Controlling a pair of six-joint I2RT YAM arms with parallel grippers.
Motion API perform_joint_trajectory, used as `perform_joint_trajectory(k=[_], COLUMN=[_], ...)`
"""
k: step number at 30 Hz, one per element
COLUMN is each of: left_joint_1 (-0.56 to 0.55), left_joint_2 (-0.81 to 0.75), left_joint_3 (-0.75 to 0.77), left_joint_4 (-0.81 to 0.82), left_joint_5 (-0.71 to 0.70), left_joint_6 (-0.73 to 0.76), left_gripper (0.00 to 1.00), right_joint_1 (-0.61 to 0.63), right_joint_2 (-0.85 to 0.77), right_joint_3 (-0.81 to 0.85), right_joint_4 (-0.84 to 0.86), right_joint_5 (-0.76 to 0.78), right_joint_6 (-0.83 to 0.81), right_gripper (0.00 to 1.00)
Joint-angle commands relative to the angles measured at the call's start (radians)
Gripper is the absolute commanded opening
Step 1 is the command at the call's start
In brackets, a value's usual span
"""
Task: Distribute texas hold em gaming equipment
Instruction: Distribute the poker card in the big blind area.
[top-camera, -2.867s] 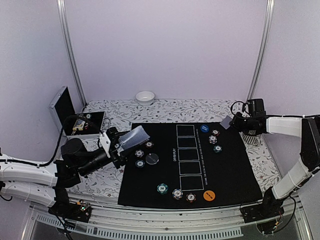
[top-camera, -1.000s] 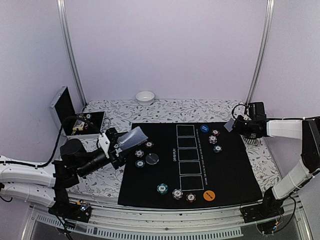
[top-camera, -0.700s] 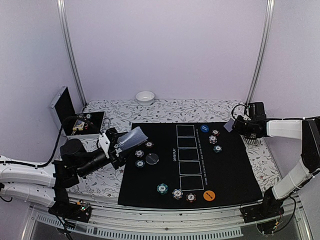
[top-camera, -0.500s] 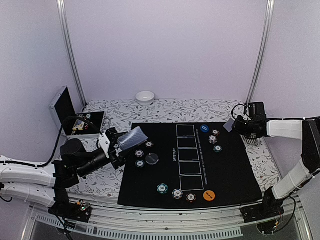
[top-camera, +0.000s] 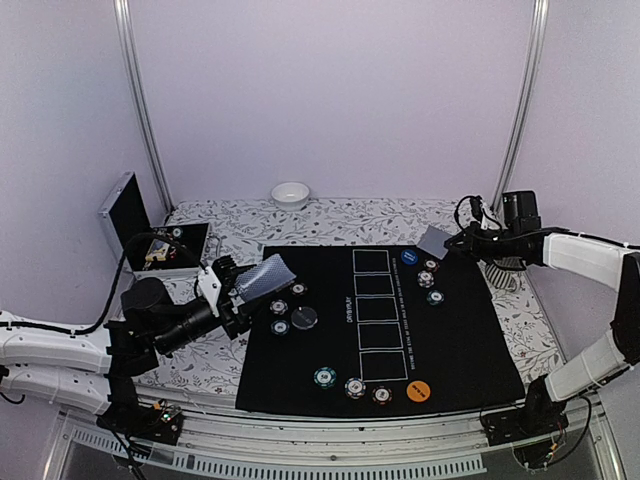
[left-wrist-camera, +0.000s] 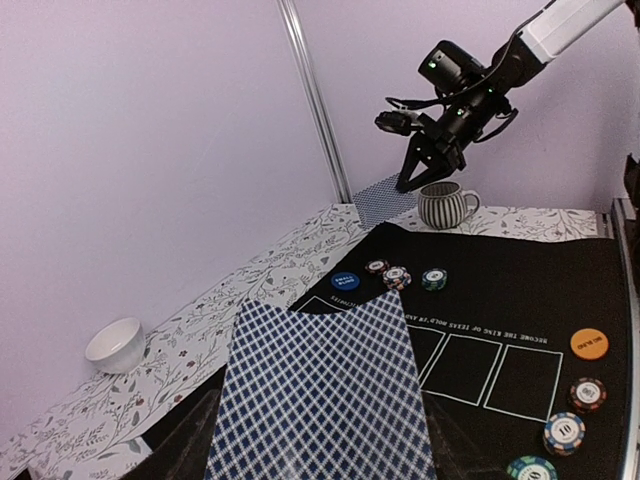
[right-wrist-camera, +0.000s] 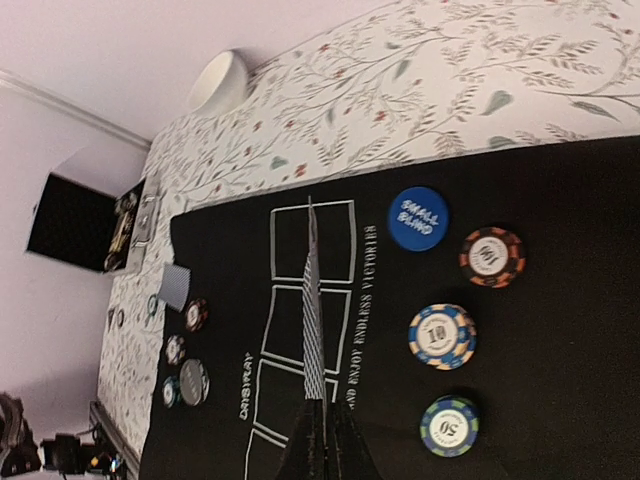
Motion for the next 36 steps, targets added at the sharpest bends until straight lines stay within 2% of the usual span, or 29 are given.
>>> perform_joint_trajectory(k=[1, 6, 14, 36], left_joint_1=[-0.01, -0.01, -0.009, -0.01], left_joint_2=[-0.002, 0.007, -0.001, 0.011], left_joint_3=[0.022, 0.029, 0.032, 0.035], left_joint_4=[0.017, 0.021, 0.008, 0.003], left_joint_5=[-0.017, -0.009, -0.007, -0.011], left_joint_6=[0.011, 0.007, -0.002, -0.001], left_gripper=[0.56, 0.56, 0.56, 0.56], right_joint_1=[0.038, 0.045, 0.107, 0.111], right_joint_2=[-0.084, -0.142, -0.122, -0.093], right_joint_3=[0.043, 0.046, 0.111, 0.146], right_joint_4=[-0.164, -0.231, -0.383, -0.413], right_joint_5=[-0.187, -0.219, -0.212, -0.169], right_joint_6=[-0.144, -0.171, -0.228, -0.236], right_gripper=[0.02, 0.02, 0.02, 0.02])
